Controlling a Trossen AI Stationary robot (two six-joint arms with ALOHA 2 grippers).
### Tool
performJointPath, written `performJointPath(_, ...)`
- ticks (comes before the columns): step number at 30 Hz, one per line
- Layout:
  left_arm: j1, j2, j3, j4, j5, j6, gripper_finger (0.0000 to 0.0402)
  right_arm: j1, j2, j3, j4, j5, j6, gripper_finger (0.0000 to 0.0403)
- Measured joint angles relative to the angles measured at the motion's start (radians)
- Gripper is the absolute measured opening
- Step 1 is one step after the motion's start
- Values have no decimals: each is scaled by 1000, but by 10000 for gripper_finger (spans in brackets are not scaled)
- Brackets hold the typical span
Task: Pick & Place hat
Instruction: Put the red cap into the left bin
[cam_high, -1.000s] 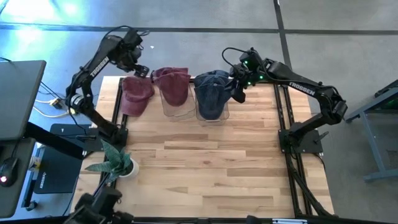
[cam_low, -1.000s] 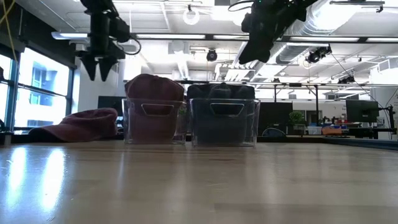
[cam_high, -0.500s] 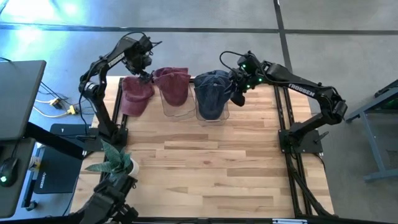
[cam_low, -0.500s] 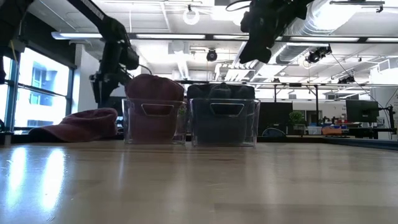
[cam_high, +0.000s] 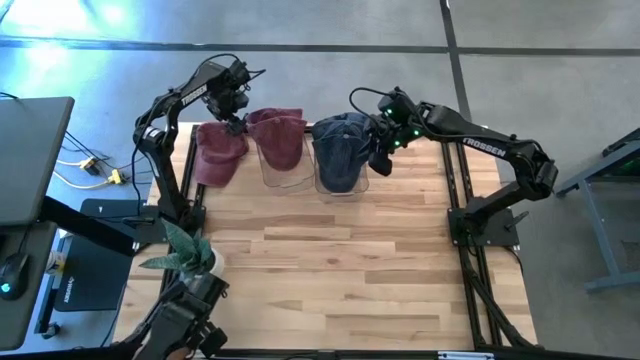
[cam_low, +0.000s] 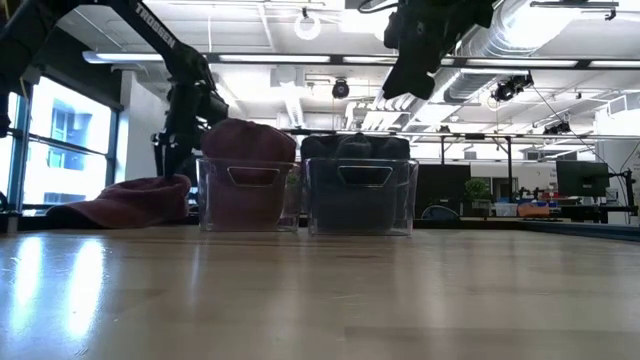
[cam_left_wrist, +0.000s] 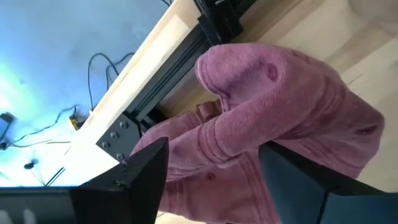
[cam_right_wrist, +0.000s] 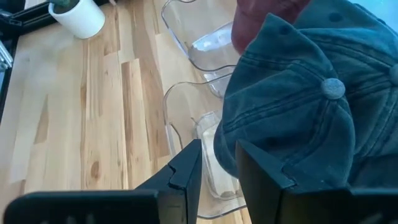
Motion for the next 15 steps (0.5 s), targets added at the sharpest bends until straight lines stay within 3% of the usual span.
performJointPath(7, 0, 0, 0, 2, 43, -1, 162, 0, 0, 0, 1, 5, 11, 94)
performJointPath(15, 0, 0, 0, -7, 53, -8, 29, 0, -4, 0, 0, 5, 16, 94)
